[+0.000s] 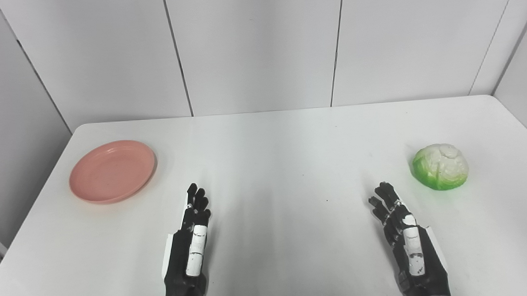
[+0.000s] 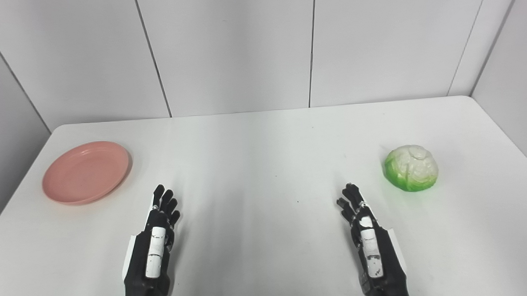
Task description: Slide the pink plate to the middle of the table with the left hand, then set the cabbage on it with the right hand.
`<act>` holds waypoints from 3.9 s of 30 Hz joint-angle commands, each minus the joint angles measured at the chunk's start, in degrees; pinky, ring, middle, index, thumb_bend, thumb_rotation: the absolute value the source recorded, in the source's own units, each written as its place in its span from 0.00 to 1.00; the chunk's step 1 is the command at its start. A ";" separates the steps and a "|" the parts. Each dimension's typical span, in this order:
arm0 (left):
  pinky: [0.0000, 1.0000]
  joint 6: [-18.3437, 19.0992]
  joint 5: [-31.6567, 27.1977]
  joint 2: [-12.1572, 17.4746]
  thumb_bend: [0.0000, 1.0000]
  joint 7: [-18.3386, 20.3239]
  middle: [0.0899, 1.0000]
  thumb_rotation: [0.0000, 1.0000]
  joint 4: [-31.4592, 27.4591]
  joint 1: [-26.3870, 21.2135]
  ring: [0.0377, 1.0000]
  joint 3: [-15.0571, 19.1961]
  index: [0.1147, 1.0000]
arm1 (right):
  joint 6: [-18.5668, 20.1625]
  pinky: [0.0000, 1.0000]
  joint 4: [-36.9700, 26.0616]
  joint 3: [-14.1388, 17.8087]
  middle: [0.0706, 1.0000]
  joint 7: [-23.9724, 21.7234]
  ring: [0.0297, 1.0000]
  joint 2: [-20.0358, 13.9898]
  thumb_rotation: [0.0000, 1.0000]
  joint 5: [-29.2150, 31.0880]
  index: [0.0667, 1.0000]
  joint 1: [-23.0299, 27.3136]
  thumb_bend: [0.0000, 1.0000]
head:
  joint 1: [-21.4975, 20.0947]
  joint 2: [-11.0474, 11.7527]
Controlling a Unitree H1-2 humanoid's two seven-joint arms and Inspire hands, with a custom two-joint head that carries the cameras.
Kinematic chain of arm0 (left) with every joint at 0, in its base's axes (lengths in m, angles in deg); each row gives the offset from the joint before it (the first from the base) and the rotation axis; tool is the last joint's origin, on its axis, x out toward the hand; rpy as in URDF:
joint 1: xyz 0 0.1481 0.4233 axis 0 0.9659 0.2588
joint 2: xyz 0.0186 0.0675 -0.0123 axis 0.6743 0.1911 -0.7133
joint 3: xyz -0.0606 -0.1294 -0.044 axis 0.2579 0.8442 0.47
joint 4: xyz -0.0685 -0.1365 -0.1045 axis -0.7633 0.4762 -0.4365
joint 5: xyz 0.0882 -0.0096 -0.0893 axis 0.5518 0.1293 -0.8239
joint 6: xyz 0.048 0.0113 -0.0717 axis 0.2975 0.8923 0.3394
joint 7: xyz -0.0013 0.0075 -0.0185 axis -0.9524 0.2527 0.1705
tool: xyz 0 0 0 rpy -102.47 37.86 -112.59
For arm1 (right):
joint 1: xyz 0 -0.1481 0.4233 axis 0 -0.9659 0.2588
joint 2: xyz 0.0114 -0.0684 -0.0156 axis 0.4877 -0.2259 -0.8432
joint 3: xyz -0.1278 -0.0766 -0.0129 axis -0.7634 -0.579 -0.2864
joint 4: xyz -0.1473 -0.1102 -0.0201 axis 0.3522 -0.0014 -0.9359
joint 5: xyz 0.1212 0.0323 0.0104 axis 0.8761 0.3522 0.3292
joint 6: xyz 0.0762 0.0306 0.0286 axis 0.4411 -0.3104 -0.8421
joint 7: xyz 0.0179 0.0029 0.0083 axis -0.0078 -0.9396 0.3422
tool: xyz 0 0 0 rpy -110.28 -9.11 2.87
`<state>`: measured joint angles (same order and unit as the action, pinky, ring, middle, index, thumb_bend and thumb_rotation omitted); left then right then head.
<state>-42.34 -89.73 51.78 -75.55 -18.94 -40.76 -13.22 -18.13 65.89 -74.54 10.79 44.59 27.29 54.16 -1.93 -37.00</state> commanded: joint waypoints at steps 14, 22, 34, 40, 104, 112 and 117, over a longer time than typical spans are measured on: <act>1.00 -1.04 0.74 -1.55 0.81 -0.31 1.00 0.88 -2.31 4.47 1.00 -0.44 1.00 | -2.13 0.97 -2.44 -0.16 0.95 -0.37 0.96 -0.78 1.00 -0.90 0.94 -3.59 0.87 | 0.94 0.05; 1.00 -1.55 0.81 -1.95 0.82 -0.50 1.00 0.87 -1.61 4.48 1.00 -0.80 1.00 | -2.17 0.97 -2.22 0.28 0.94 -0.92 0.96 -1.05 1.00 0.22 0.93 -3.71 0.86 | 3.89 1.47; 1.00 -8.75 4.24 -4.47 0.75 -2.50 1.00 0.87 5.63 3.67 1.00 -3.32 1.00 | -5.02 0.99 2.42 3.00 0.97 -3.74 0.96 -3.03 1.00 2.49 0.97 -3.15 0.82 | 11.30 7.82; 1.00 -10.96 5.71 -4.97 0.74 -3.21 1.00 0.90 7.59 3.44 1.00 -3.85 1.00 | -6.40 1.00 4.52 3.92 0.96 -4.55 0.96 -3.20 1.00 2.85 0.97 -2.69 0.84 | 12.31 9.46; 0.74 -22.44 1.72 32.48 0.74 -7.70 0.84 0.71 67.29 -46.69 0.81 22.10 0.86 | -6.89 0.94 3.52 1.40 0.92 -5.16 0.94 -4.21 1.00 2.34 0.98 -4.19 0.84 | 11.74 7.74; 0.69 -20.69 1.19 32.13 0.66 -6.62 0.81 0.65 67.51 -44.76 0.79 21.65 0.84 | -6.77 0.95 2.68 1.02 0.92 -5.59 0.94 -4.53 1.00 2.55 0.98 -4.70 0.83 | 11.39 6.88; 0.71 -20.07 -2.15 30.98 0.68 -3.67 0.80 0.61 66.65 -44.03 0.80 22.61 0.84 | -6.18 0.93 1.69 0.87 0.91 -5.11 0.93 -4.19 1.00 2.00 0.98 -5.06 0.84 | 11.11 6.56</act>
<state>-62.15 -90.98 81.63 -80.31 49.42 -83.58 9.30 -24.84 68.95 -72.99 5.96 41.12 29.40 52.79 9.14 -30.41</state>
